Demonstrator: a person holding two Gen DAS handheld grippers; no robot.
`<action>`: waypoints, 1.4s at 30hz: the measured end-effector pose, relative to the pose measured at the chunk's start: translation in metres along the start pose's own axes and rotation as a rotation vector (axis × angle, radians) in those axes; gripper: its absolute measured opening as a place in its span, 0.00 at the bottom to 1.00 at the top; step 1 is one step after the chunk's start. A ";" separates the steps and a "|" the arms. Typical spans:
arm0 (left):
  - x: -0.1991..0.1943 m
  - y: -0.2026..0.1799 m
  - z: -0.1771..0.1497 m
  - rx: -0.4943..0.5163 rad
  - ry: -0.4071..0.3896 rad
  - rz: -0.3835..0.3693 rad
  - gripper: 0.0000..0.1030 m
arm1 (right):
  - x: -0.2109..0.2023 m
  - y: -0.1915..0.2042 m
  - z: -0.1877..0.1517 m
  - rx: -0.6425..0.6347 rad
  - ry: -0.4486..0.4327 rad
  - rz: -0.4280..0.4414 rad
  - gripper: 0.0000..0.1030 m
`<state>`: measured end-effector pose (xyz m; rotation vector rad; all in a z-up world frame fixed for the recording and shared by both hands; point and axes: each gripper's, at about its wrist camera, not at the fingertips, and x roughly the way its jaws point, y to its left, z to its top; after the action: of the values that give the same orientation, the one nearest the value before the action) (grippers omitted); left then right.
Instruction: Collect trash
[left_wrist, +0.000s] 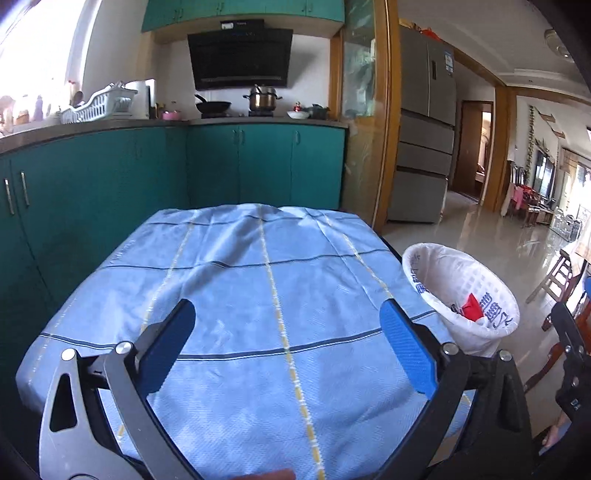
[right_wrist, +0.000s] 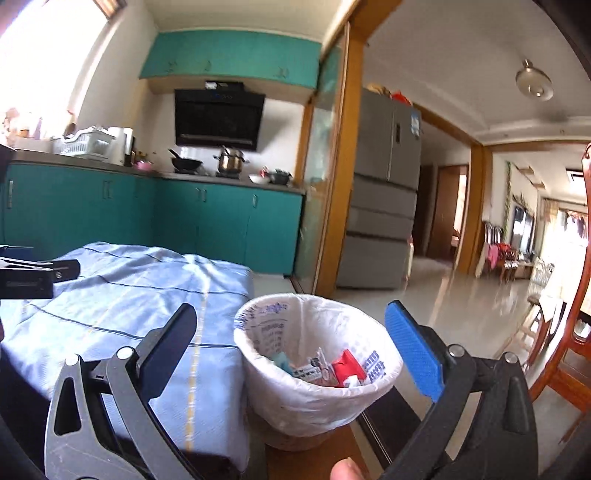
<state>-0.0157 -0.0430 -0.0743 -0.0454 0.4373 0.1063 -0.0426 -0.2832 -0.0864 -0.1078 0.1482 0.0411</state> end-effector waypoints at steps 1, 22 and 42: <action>-0.003 0.000 0.000 0.009 -0.021 0.002 0.97 | -0.001 0.000 0.001 0.007 0.001 0.003 0.97; -0.018 -0.033 -0.008 0.174 -0.114 -0.004 0.97 | 0.008 -0.014 -0.004 0.136 0.079 0.025 0.97; -0.022 -0.036 -0.011 0.195 -0.125 -0.017 0.97 | 0.011 -0.009 -0.006 0.124 0.091 0.005 0.97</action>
<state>-0.0360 -0.0817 -0.0737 0.1482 0.3211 0.0489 -0.0324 -0.2923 -0.0927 0.0144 0.2411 0.0321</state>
